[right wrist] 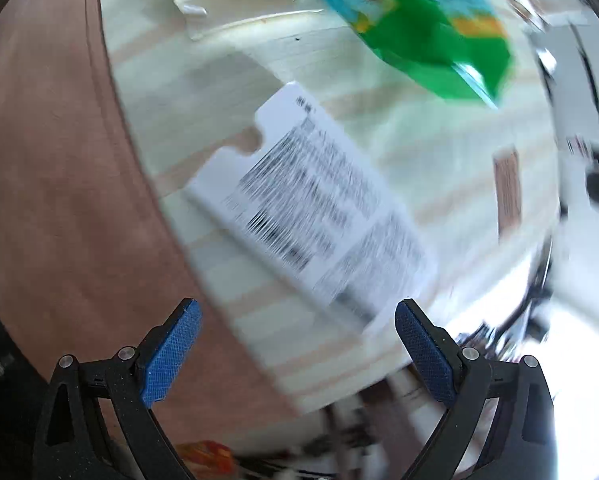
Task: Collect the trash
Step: 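Grasp the blue snack bag with the left tool while the right tool grasps the white leaflet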
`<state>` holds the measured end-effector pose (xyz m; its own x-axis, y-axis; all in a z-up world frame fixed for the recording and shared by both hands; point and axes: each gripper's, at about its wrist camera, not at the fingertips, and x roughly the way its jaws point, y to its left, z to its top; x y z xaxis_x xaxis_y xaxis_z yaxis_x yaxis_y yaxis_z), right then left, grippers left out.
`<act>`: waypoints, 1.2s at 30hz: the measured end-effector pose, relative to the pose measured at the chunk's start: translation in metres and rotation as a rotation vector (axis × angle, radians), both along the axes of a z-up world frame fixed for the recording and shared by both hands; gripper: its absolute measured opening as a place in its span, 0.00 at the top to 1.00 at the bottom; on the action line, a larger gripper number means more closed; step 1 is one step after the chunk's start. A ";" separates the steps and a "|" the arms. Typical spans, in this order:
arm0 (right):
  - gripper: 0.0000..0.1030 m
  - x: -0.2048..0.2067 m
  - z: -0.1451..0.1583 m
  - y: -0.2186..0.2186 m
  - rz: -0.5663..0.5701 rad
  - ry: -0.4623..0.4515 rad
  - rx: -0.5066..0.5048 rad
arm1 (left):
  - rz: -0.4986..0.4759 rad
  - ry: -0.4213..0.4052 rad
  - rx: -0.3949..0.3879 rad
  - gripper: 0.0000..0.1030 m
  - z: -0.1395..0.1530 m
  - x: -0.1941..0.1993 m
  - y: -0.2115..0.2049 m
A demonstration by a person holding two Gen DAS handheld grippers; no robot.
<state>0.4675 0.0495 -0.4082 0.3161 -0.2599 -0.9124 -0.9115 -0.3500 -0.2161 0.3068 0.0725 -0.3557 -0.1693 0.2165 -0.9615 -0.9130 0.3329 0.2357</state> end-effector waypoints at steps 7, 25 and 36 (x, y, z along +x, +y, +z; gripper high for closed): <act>0.00 0.027 -0.011 0.023 0.013 0.083 -0.069 | -0.006 0.001 -0.026 0.00 -0.003 0.007 0.013; 0.09 0.036 0.039 0.003 -0.171 0.126 0.105 | 0.116 -0.011 0.023 0.00 0.019 -0.068 0.002; 0.06 0.037 -0.022 0.035 0.363 0.008 -0.150 | 0.066 0.049 0.100 0.00 0.012 0.007 0.010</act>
<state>0.5044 0.0842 -0.4304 0.4054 -0.2630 -0.8755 -0.7237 -0.6775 -0.1315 0.3140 0.0823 -0.3435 -0.2324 0.2980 -0.9258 -0.9188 0.2448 0.3095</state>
